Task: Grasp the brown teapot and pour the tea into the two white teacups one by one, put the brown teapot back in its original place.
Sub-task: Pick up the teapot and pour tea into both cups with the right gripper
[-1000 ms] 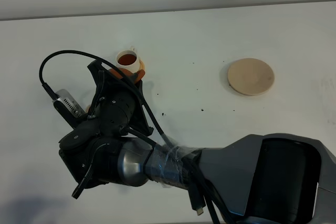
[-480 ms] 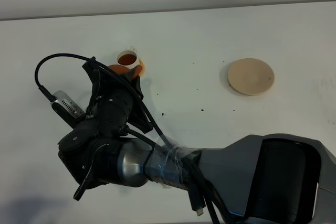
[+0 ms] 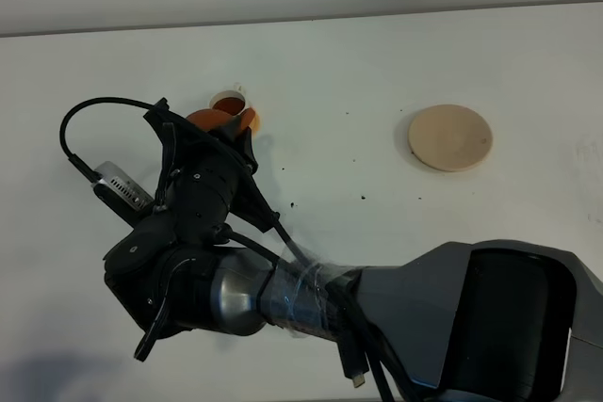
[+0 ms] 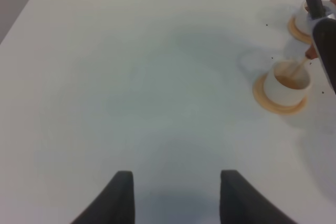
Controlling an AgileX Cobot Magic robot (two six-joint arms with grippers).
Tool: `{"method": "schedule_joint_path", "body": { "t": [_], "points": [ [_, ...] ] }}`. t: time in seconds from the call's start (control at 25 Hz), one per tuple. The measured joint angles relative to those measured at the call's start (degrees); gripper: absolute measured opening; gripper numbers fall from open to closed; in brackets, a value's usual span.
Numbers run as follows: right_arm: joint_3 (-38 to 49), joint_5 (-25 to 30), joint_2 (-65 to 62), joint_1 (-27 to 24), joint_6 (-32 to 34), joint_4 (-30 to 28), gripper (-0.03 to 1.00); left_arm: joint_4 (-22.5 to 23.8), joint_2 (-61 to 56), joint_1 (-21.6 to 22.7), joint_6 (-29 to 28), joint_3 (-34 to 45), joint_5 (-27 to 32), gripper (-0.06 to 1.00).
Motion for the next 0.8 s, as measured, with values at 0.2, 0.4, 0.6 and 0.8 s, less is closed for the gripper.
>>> {"method": "schedule_joint_path", "body": {
  "t": [0.2, 0.4, 0.6, 0.8],
  "points": [
    [0.00, 0.26, 0.00, 0.00, -0.50, -0.69, 0.09, 0.00, 0.00, 0.00, 0.00, 0.00, 0.00, 0.38],
    [0.00, 0.56, 0.00, 0.00, -1.58, -1.49, 0.09, 0.00, 0.00, 0.00, 0.06, 0.00, 0.00, 0.38],
    [0.00, 0.56, 0.00, 0.00, -2.22, -1.54, 0.09, 0.00, 0.00, 0.00, 0.06, 0.00, 0.00, 0.38],
    [0.00, 0.56, 0.00, 0.00, -2.87, -1.68, 0.09, 0.00, 0.00, 0.00, 0.06, 0.00, 0.00, 0.38]
  ]
}}
